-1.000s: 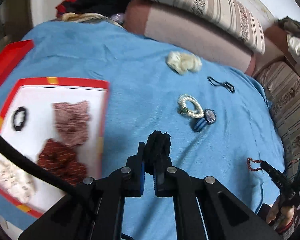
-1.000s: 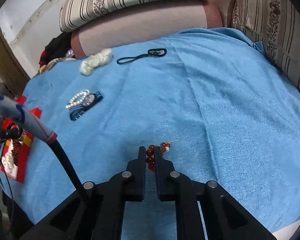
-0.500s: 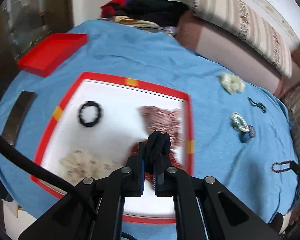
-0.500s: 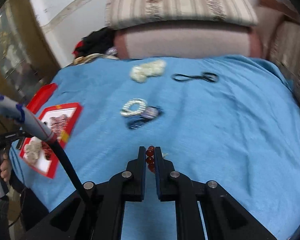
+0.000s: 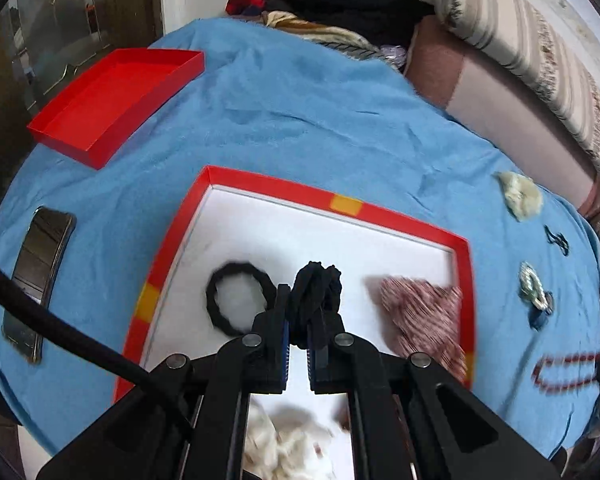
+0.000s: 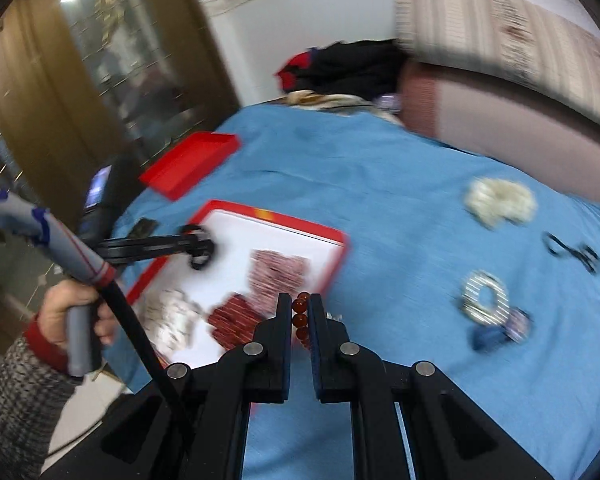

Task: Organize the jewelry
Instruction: 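Carry the hair tie and bead bracelet into the tray and release both, then grasp the blue-striped watch strap with left gripper while right reaches pearl bracelet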

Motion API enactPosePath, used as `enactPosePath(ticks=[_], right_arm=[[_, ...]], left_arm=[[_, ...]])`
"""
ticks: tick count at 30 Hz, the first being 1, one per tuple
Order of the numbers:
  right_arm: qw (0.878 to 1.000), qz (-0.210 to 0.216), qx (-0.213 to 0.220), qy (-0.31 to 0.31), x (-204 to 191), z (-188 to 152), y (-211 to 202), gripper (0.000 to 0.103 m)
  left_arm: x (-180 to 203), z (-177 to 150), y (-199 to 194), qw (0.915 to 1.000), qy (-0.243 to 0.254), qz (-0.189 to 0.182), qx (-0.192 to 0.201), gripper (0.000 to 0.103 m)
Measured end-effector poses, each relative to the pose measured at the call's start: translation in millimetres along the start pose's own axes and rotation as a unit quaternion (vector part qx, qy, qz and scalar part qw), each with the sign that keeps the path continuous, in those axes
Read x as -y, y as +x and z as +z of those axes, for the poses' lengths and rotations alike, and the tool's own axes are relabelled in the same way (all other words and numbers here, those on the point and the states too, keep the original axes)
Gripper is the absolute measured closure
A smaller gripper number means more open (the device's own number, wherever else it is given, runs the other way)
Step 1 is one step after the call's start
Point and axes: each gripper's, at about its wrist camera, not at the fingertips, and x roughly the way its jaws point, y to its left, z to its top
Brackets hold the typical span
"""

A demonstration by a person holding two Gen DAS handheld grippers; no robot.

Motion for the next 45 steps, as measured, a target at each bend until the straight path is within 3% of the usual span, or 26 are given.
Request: enactPosePath(ticks=[5, 11, 16, 19, 23, 26, 31, 37, 45], right_arm=[[0.998, 0.049, -0.028, -0.013, -43, 25, 62, 0.094], [0.993, 0.098, -0.067, -0.002, -73, 30, 130, 0.094], [0.992, 0.079, -0.095, 0.006, -66, 21, 165, 0.094], [0.993, 0.063, -0.098, 0.01, -57, 19, 170, 0.093], [0.994, 0.049, -0.093, 0.011, -46, 18, 166, 0.092], [0.996, 0.044, -0.082, 0.003, -43, 16, 153, 0.086], [0.998, 0.034, -0.058, -0.016, -41, 17, 120, 0.077], [0.999, 0.006, -0.034, 0.0, -10, -1, 71, 0.062], [0.996, -0.036, -0.023, 0.072, 60, -55, 7, 0.059]], left_arm=[[-14, 24, 29, 0.9997, 0.001, 0.018, -0.016, 0.097], [-26, 40, 56, 0.9994, -0.003, 0.007, -0.034, 0.097], [-25, 41, 61, 0.9995, 0.002, 0.01, -0.031, 0.096], [-23, 42, 57, 0.9997, 0.004, 0.003, -0.025, 0.088], [-21, 41, 45, 0.9999, -0.003, -0.001, -0.01, 0.07], [-18, 40, 36, 1.0, -0.006, 0.001, 0.0, 0.065], [-11, 34, 17, 0.9998, -0.006, 0.016, 0.014, 0.065], [16, 14, -23, 0.9979, 0.016, 0.044, 0.046, 0.061], [77, -27, -71, 0.993, 0.065, 0.052, 0.084, 0.054]])
